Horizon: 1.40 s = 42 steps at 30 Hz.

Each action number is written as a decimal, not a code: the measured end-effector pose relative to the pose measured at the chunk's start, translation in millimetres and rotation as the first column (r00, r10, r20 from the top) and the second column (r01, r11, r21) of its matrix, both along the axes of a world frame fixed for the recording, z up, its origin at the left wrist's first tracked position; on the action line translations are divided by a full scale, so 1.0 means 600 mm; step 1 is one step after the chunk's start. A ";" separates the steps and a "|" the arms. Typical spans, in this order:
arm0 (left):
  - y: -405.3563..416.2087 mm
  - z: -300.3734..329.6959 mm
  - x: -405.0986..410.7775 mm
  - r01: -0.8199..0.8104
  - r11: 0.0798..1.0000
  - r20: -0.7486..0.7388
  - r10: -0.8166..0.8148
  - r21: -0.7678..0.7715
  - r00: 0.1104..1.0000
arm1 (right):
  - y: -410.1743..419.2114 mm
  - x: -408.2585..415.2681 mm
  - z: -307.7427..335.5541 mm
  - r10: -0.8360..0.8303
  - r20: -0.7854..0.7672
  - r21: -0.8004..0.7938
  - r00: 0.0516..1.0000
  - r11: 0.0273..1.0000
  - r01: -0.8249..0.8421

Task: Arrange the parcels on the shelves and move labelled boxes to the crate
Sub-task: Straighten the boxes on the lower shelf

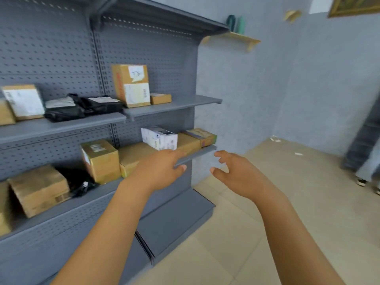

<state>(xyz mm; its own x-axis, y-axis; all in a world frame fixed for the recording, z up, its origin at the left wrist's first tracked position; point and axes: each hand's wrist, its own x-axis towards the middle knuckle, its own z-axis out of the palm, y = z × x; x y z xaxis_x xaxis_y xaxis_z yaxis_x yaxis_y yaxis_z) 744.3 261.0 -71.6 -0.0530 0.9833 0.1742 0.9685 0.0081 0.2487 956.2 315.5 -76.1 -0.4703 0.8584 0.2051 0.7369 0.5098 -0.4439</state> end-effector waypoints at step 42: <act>0.980 -0.167 -0.113 -0.115 0.973 0.190 0.154 -0.199 0.970 | 1.007 -0.168 -0.139 0.198 0.046 -0.243 0.979 0.953 -0.181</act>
<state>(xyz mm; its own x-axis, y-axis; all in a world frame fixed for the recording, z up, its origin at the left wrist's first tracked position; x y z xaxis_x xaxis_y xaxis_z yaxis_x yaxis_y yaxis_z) 676.2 849.2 -172.1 -0.2022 0.9786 -0.0378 0.8847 0.1991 0.4214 855.7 919.5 -159.4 -0.6349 0.7720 -0.0311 0.6699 0.5299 -0.5200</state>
